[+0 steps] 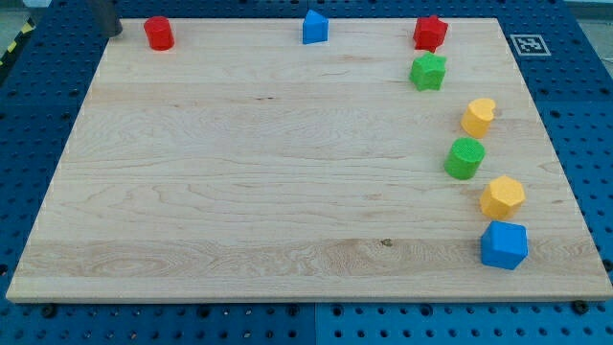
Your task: Move the red circle towards yellow heart and green circle
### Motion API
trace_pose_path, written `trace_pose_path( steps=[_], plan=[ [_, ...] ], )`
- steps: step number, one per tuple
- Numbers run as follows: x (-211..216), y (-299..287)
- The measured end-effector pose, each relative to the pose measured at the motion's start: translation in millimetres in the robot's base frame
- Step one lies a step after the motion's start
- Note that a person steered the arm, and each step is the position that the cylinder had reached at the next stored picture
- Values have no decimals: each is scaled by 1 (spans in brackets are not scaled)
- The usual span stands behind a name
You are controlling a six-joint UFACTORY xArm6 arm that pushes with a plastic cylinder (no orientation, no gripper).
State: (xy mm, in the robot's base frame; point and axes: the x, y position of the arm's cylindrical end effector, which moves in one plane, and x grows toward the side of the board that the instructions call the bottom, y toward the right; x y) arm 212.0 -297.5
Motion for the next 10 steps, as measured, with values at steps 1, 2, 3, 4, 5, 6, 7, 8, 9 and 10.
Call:
trace_pose_path(
  steps=[1, 2, 3, 4, 5, 6, 7, 8, 9, 10],
  plan=[
    [0, 1],
    [2, 20],
    [14, 53],
    [27, 83],
    [36, 120],
    [36, 140],
    [36, 144],
    [36, 145],
    [32, 143],
    [23, 143]
  ],
)
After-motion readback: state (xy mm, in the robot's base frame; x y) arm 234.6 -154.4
